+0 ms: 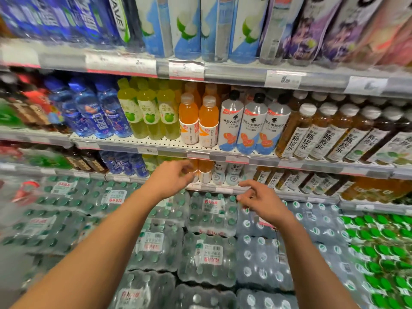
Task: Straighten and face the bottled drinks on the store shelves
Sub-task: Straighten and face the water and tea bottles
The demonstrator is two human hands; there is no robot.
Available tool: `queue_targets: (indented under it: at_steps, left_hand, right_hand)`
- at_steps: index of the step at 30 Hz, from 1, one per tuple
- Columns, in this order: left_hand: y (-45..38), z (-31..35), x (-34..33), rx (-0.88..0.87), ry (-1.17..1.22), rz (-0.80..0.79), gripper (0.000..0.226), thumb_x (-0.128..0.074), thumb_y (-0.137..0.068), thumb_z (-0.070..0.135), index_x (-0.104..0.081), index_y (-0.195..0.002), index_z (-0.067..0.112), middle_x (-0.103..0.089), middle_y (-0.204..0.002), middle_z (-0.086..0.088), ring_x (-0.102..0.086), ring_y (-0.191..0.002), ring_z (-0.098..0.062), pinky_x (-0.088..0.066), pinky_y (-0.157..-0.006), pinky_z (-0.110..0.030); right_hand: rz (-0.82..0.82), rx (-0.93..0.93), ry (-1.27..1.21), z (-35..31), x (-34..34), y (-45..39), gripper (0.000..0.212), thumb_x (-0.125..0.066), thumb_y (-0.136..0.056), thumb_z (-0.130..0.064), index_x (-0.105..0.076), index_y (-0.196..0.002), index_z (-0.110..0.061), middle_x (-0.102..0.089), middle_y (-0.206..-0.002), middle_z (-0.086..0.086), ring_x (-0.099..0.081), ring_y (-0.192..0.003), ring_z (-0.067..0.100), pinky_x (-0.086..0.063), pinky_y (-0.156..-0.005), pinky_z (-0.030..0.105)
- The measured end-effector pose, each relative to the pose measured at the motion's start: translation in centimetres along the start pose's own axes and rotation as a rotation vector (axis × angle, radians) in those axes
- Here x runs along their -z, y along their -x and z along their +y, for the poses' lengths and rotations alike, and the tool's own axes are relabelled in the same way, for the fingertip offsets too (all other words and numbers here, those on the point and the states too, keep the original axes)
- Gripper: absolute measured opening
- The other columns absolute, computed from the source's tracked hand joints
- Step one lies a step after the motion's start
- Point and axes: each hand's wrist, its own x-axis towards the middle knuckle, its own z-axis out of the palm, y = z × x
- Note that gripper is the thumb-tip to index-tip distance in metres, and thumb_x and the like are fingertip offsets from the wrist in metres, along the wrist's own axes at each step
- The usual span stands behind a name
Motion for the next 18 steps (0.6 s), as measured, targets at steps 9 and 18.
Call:
queue_targets:
  at_steps: [9,18]
  left_hand:
    - [7.5,-1.6,3.7,-0.068,0.13,-0.143,0.049,-0.058,-0.097,0.052,-0.055,-0.14,0.03,-0.066,-0.12,0.009,-0.066,-0.1,-0.007,-0.052,-0.095,-0.034]
    - [15.3,-5.9,9.6,-0.203,0.115,-0.124,0.051,-0.054,-0.096,0.057,-0.051,-0.142,0.035,-0.066,-0.124,0.013,-0.065,-0.101,-0.005,-0.052,-0.095,-0.034]
  right_hand:
    - [-0.11,-0.011,0.262,-8.1,-1.1,6.1,0.05,-0.068,-0.092,-0.051,-0.052,-0.136,-0.035,-0.069,-0.094,-0.01,-0.065,-0.079,0.003,-0.046,-0.065,0.022]
    - [-0.068,0.028,0.409,-17.2,-7.4,11.5,0.054,-0.064,-0.093,-0.056,-0.048,-0.141,-0.04,-0.063,-0.104,-0.013,-0.062,-0.093,0.004,-0.053,-0.085,0.031]
